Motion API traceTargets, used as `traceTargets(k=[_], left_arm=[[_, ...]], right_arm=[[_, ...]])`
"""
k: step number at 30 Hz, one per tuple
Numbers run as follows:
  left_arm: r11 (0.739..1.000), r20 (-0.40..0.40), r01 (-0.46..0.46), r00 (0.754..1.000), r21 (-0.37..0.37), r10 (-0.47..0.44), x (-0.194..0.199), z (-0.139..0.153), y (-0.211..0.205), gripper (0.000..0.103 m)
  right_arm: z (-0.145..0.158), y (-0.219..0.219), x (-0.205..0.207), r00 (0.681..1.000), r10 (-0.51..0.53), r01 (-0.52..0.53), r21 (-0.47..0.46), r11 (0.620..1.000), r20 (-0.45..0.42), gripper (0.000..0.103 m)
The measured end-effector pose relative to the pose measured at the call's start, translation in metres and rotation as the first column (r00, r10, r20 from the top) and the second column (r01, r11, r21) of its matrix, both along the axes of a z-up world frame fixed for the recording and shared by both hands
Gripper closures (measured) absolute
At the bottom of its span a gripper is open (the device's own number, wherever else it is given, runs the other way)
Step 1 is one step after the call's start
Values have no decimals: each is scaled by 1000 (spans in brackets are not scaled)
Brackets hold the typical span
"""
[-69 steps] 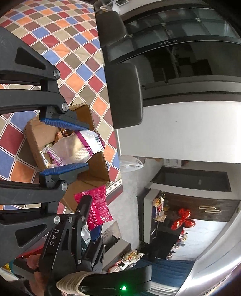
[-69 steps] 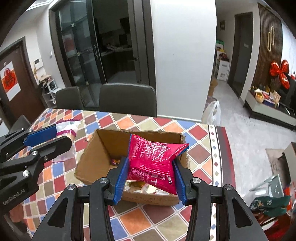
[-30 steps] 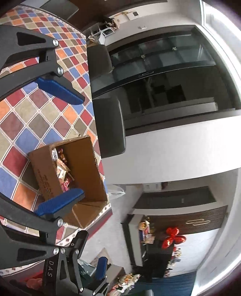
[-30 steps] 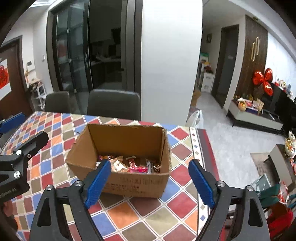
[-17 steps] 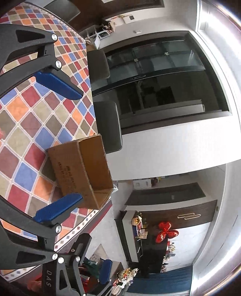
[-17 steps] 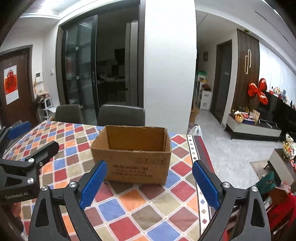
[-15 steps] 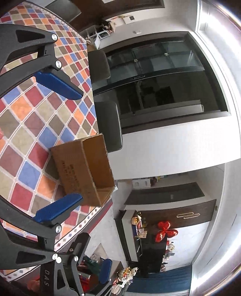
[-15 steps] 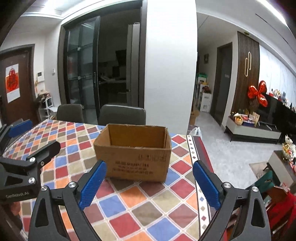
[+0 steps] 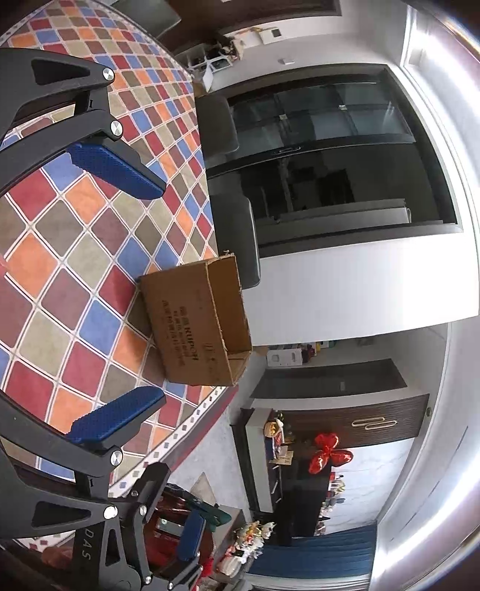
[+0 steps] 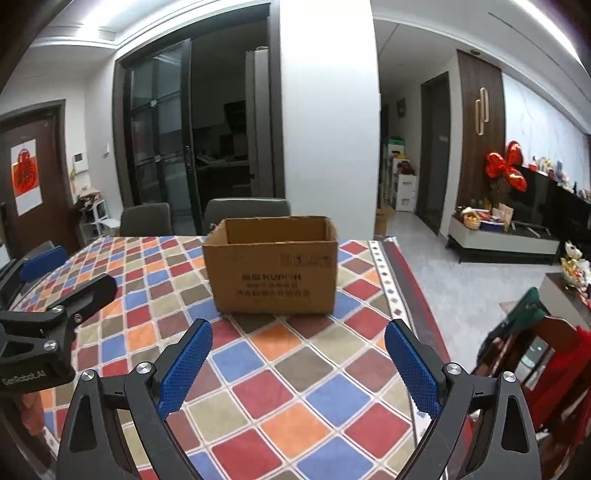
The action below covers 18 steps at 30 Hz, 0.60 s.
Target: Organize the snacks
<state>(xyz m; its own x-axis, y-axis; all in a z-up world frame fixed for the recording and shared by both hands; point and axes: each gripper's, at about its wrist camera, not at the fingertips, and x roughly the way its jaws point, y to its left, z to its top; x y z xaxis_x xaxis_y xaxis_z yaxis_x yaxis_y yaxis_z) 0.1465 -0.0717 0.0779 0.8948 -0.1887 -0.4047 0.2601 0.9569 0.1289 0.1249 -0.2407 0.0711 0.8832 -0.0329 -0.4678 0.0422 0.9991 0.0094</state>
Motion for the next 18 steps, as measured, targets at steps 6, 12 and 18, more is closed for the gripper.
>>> traceTargets(k=[6,12,18], left_arm=[[1000,-7,13,1000,-11,-13,-15,-13,1,0],[1000,-12,12,1000,-16,-12,-24,-18,5,0],[1000,-11,5,1000,-22,-6,-29,-20,8,0]], right_arm=[[-15,-4,-11,1000,-10,11,12,1000,-26,8],[-21,-3,-23,999,-9,9,10,1000,-35,8],[-22,0,-28,999,-2,2,-4,1000,-33,8]])
